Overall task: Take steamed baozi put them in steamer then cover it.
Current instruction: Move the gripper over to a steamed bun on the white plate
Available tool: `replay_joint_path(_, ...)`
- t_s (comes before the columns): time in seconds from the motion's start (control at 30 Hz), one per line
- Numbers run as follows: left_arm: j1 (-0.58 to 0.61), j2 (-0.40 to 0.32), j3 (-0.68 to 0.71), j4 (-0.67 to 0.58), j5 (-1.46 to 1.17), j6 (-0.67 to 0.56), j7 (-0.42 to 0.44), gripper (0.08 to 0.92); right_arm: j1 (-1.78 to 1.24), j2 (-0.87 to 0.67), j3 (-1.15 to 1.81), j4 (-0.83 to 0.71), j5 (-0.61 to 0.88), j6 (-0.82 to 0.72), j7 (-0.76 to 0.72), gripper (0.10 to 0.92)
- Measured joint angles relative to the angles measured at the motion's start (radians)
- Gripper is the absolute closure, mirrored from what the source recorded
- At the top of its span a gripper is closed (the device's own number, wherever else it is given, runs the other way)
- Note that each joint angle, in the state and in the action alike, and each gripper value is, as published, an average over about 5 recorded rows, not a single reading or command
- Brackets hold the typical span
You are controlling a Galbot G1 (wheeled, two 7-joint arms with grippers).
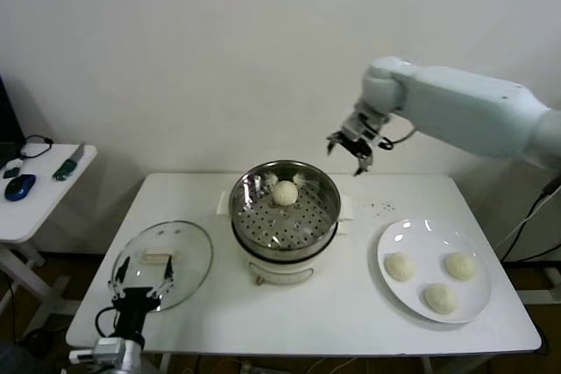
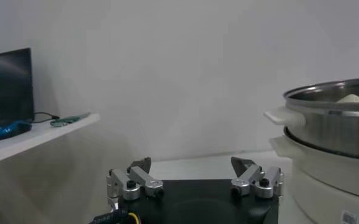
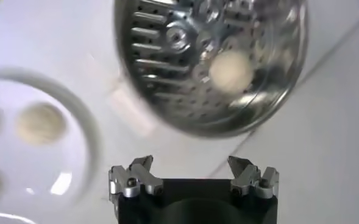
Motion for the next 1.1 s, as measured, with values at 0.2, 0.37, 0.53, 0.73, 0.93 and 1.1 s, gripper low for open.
replay_joint_path(0.2,0.006,0.0,-0.006,-0.009,-0.003,-0.001,0.005,0.177,-0.098,-0.129,0.023,0.045,0.027,-0.112,0.004,0.203)
replay_joint_path(0.37,0.01,-0.002,-0.007,-0.014,-0.002,0.002,0.008,0.177,-0.221,-0.187,0.088,0.048,0.001,-0.164,0.005,0.203)
replay_joint_path(0.53,0.009,-0.005,-0.009,-0.012,0.001,0.004,0.009,0.177,-0.333,-0.214,0.153,0.035,-0.033,-0.194,0.007,0.203)
replay_joint_path(0.73,0.009,-0.008,-0.011,-0.001,0.004,0.001,0.013,0.177,-0.433,-0.22,0.211,0.014,-0.063,-0.215,0.017,0.203)
replay_joint_path(0.93,0.017,-0.011,-0.014,0.004,0.004,-0.007,0.018,0.177,-0.503,-0.206,0.26,-0.011,-0.081,-0.225,0.025,0.203)
replay_joint_path(1.1,0.02,-0.011,-0.018,0.008,0.004,-0.011,0.019,0.177,-0.543,-0.19,0.287,-0.029,-0.087,-0.233,0.029,0.203)
